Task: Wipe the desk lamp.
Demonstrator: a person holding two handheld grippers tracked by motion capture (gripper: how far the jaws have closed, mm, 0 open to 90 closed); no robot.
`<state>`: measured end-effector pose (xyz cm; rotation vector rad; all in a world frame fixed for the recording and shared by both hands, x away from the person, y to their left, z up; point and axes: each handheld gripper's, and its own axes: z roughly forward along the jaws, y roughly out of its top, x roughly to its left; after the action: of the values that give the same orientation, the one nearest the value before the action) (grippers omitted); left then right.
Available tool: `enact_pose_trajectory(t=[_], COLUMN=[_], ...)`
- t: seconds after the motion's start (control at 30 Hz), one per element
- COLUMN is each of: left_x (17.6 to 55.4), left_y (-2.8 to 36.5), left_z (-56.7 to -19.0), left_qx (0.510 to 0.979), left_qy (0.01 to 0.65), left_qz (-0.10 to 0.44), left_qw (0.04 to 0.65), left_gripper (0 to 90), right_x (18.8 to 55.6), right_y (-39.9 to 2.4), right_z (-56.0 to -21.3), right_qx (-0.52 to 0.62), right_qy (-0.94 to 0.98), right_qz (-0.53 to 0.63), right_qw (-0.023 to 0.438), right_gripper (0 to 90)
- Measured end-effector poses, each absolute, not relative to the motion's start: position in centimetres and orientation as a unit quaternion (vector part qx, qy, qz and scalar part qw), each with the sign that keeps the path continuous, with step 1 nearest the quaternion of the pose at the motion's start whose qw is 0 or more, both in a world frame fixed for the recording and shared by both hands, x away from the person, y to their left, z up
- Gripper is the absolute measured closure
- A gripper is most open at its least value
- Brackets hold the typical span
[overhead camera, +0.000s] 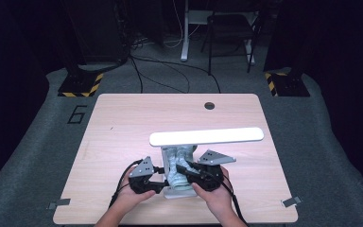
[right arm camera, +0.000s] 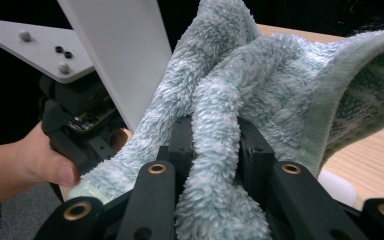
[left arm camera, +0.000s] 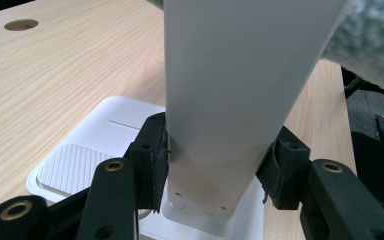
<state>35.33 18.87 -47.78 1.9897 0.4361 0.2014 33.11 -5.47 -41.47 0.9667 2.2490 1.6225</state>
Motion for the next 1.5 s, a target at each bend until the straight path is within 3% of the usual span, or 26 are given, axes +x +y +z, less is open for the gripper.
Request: enact_pose_trajectory(t=[0.33,0.73,1.2,1.5], left_x=[35.3,35.1,35.1,35.1], left_y=[18.8,18.4,18.4,18.3], left_z=[-47.8,-47.8,-47.7,-47.8], left_qx=[0.831,0.832,0.839,0.836], left_qy=[0.184,0.188,0.183,0.189], left_qz=[0.084,0.095,0.101,0.099], left_qw=[0.518,0.513,0.502,0.506], left_gripper=[51.4,51.9,52.2,52.3], right_x=[32.9,31.9,32.3,31.8], right_y=[-5.2,-5.6,-4.9,-5.1], right_z=[-40.8,-37.6,-41.3,-38.4], right_qx=[0.322,0.302,0.321,0.308], right_qy=[0.754,0.733,0.757,0.744], right_qz=[0.563,0.598,0.559,0.581], right_qw=[0.102,0.122,0.103,0.123], right_gripper=[72.6,72.4,72.4,72.4])
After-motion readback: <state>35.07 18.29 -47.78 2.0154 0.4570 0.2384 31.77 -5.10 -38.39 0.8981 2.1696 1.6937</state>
